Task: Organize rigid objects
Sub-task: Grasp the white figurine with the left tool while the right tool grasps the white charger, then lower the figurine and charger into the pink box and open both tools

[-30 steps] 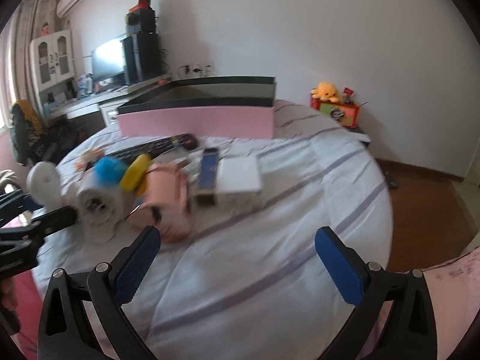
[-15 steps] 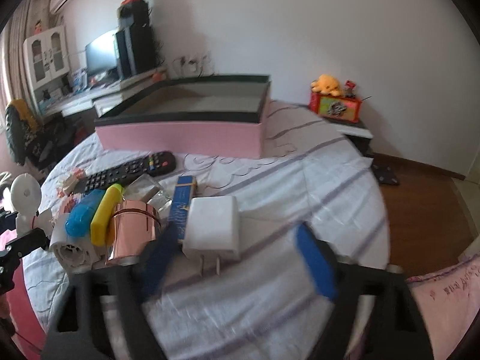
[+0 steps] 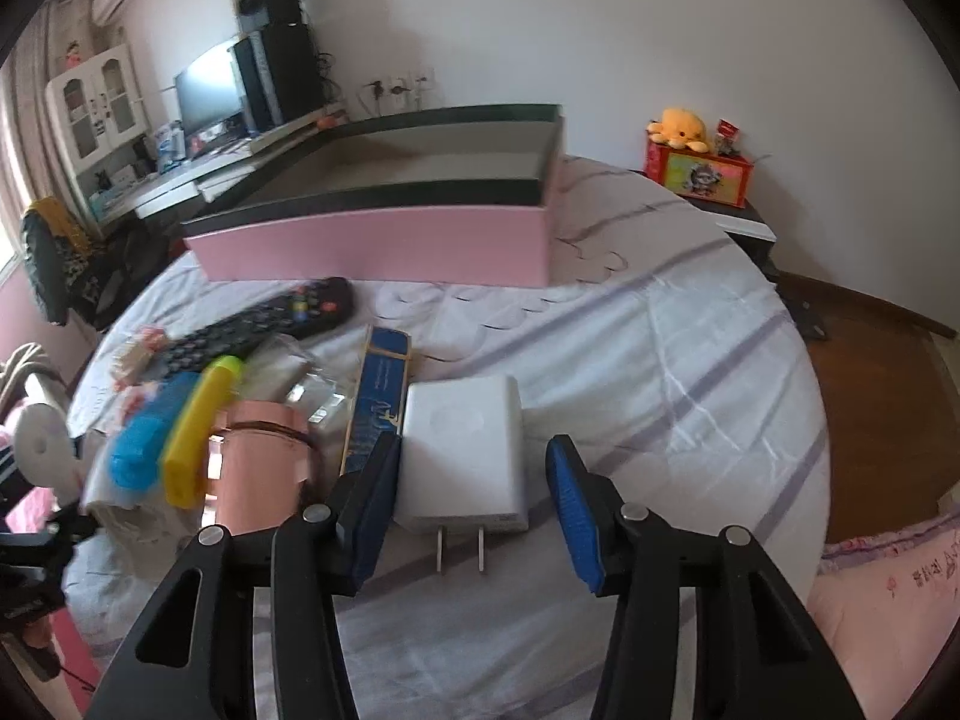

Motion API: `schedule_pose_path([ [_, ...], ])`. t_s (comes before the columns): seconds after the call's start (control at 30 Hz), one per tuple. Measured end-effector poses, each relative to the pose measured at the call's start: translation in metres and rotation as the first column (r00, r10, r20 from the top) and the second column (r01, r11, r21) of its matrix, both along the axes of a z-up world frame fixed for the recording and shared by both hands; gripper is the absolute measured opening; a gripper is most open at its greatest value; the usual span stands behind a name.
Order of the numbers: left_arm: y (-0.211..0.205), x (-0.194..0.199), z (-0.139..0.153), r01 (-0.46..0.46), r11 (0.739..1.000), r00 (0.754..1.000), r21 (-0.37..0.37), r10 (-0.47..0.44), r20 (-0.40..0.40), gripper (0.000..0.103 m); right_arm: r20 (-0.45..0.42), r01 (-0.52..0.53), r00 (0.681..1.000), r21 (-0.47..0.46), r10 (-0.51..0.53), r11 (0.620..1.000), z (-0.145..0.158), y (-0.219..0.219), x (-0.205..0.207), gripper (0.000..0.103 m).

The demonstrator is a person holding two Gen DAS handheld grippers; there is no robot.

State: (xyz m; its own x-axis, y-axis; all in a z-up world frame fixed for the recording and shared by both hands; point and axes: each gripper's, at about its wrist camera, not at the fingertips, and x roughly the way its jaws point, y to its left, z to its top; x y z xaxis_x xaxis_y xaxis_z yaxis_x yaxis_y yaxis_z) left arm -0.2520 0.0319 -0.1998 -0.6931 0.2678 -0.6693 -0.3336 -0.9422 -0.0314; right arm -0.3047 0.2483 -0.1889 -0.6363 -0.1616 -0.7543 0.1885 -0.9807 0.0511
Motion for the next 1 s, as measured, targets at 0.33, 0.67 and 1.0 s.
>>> schedule_pose_path([
  [0.33,-0.006,0.002,0.033,0.012,1.000,0.998,0.020,-0.010,-0.067,0.050,-0.054,0.013,0.998,-0.054,-0.016,0.998,0.014,0.002,0.009,0.041],
  [0.67,-0.006,-0.054,0.072,0.009,0.999,0.991,-0.033,-0.013,-0.133,0.050,-0.126,-0.067,0.990,-0.046,0.060,0.997,0.061,-0.024,-0.004,0.041],
  [1.0,0.003,-0.155,0.083,0.042,0.999,0.997,-0.003,-0.042,-0.062,0.050,-0.138,-0.124,0.983,-0.041,0.118,0.991,0.082,-0.050,-0.067,0.041],
])
